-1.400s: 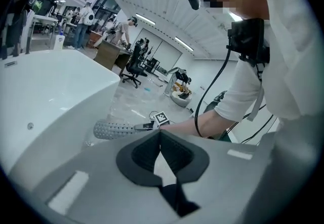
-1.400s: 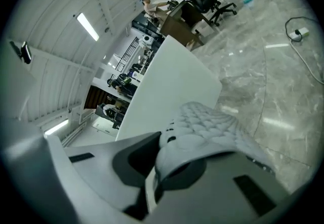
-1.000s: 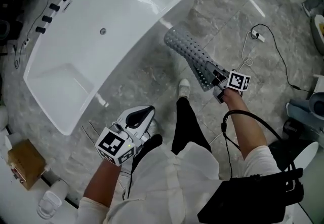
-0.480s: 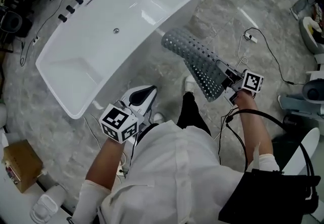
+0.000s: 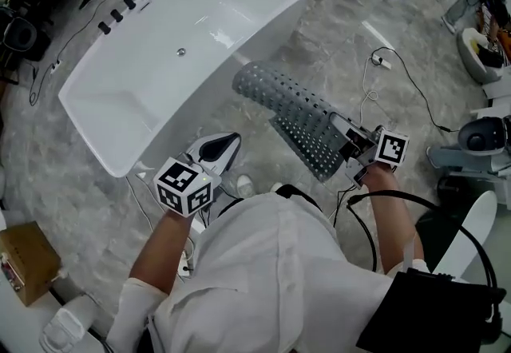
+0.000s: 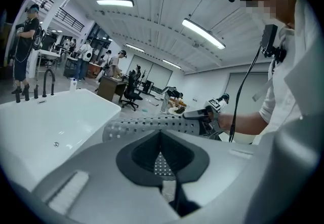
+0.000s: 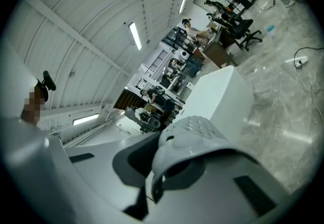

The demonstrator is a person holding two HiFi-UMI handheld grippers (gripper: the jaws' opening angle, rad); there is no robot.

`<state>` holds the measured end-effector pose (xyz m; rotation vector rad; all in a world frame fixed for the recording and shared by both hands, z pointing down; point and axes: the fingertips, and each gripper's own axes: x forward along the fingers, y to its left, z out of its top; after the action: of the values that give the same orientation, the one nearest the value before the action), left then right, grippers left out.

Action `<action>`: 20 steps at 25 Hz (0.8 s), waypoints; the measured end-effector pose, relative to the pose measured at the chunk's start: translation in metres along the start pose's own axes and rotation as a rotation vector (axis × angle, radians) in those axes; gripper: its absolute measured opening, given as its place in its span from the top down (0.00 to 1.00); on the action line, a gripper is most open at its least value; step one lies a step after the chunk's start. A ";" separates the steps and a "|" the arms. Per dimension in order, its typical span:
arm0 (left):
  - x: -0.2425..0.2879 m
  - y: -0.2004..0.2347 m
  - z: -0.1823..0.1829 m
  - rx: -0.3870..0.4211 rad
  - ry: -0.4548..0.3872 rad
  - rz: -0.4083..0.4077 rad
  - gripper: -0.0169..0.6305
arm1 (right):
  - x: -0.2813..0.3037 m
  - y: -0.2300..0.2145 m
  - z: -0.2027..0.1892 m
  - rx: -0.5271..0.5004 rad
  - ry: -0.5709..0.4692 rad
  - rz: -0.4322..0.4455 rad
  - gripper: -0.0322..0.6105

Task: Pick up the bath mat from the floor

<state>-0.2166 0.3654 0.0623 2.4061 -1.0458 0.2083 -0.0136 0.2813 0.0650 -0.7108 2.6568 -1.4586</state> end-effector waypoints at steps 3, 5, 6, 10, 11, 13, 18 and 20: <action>-0.004 -0.012 0.003 -0.005 -0.015 0.015 0.96 | -0.012 0.022 -0.011 -0.001 0.005 0.011 0.93; -0.004 -0.019 0.006 -0.008 -0.017 0.020 0.96 | -0.018 0.032 -0.014 -0.001 0.010 0.015 0.93; -0.003 -0.022 0.007 -0.013 -0.017 0.024 0.96 | -0.021 0.036 -0.016 -0.002 0.014 0.016 0.93; -0.003 -0.034 0.002 -0.036 -0.019 0.035 0.96 | -0.029 0.051 -0.026 -0.022 0.040 0.041 0.93; -0.002 -0.038 0.001 -0.039 -0.019 0.035 0.96 | -0.032 0.055 -0.028 -0.028 0.047 0.046 0.93; 0.001 -0.049 -0.001 -0.039 -0.018 0.033 0.96 | -0.041 0.060 -0.032 -0.030 0.053 0.056 0.93; -0.002 -0.088 -0.013 -0.011 -0.021 0.033 0.96 | -0.075 0.074 -0.055 -0.044 0.061 0.084 0.93; -0.005 -0.097 -0.015 -0.002 -0.023 0.035 0.96 | -0.085 0.078 -0.060 -0.048 0.060 0.088 0.93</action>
<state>-0.1493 0.4322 0.0356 2.3948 -1.0984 0.1920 0.0187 0.3983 0.0196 -0.5534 2.7376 -1.4216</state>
